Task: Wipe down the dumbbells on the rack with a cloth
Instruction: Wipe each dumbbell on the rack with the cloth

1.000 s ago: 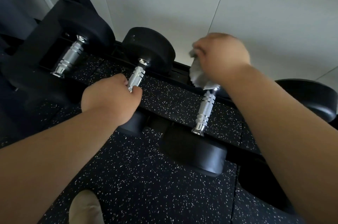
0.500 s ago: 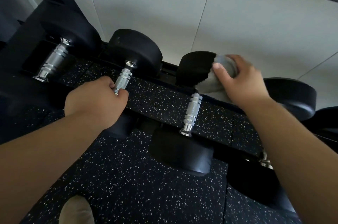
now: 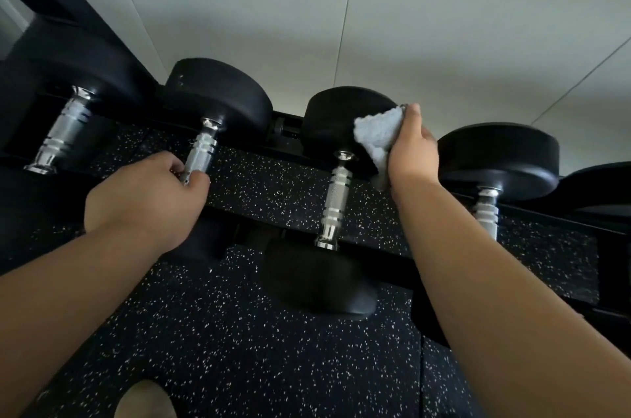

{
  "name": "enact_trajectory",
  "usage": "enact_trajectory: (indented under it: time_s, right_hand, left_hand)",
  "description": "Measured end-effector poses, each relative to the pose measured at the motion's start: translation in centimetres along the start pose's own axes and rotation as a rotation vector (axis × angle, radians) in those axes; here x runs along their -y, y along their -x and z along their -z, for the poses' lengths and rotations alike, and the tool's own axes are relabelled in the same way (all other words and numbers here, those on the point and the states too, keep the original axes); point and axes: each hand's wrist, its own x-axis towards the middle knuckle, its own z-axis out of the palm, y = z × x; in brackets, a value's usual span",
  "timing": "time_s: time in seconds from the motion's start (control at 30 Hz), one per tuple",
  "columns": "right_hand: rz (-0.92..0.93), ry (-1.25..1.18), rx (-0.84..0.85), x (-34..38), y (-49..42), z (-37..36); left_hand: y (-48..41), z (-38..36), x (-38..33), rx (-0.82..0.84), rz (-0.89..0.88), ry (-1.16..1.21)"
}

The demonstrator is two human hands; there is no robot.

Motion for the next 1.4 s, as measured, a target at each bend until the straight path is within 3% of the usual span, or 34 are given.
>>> enact_trajectory:
  time_s: [0.07, 0.1, 0.17, 0.27, 0.33, 0.43, 0.57, 0.67, 0.77, 0.83, 0.93, 1.03, 1.2, 1.3, 1.4]
  right_hand:
    - [-0.147, 0.000, -0.001, 0.4, -0.4, -0.2]
    - [-0.121, 0.062, -0.018, 0.5, -0.4, -0.3]
    - [0.133, 0.202, -0.094, 1.0, 0.6, -0.5]
    - [0.704, 0.472, -0.072, 1.1, 2.7, -0.6]
    - [0.862, 0.647, 0.004, 1.1, 2.6, -0.1]
    - [0.768, 0.672, 0.035, 1.4, 2.5, 1.1]
    - [0.532, 0.549, -0.140, 2.4, 3.4, 0.7]
    - [0.626, 0.505, -0.176, 3.9, 7.2, 0.0]
    - [0.741, 0.390, -0.013, 4.4, 13.5, -2.4]
    - [0.707, 0.374, 0.160, 3.7, 17.1, -4.6]
    - [0.543, 0.384, 0.329, 1.5, 20.3, -8.3]
    - [0.491, 0.388, 0.384, -0.5, 22.1, -12.2]
    - [0.905, 0.588, 0.251, -1.6, 22.4, -17.9]
    - [1.118, 0.678, 0.281, -0.5, 21.7, -19.3]
    - [0.998, 0.630, 0.450, -0.7, 20.1, -17.5]
  left_hand:
    - [-0.1, -0.1, 0.0, 0.003, -0.009, -0.004]
    - [-0.1, -0.2, 0.0, 0.002, -0.007, 0.005]
    - [0.0, -0.1, 0.1, 0.001, 0.000, 0.021]
    - [0.2, 0.1, 0.0, 0.002, 0.005, 0.029]
    - [0.3, 0.2, 0.0, -0.003, 0.017, 0.034]
    - [0.5, 0.6, -0.1, -0.013, 0.011, 0.043]
    - [0.7, 0.9, 0.0, -0.017, -0.023, 0.042]
    - [0.7, 1.0, 0.3, -0.004, -0.045, 0.100]
    - [1.4, 1.3, 1.3, -0.016, -0.132, 0.312]
    - [1.4, 1.8, 2.8, -0.018, -0.250, 0.417]
    - [-0.5, 3.4, 7.3, -0.121, -0.403, 0.284]
    - [-4.3, 5.7, 12.6, -0.242, -0.428, 0.123]
    - [-9.6, 6.2, 16.8, -0.202, -0.513, -0.024]
    - [-11.8, 4.9, 17.2, -0.161, -0.492, -0.037]
    - [-12.1, 4.3, 17.2, -0.123, -0.446, 0.007]
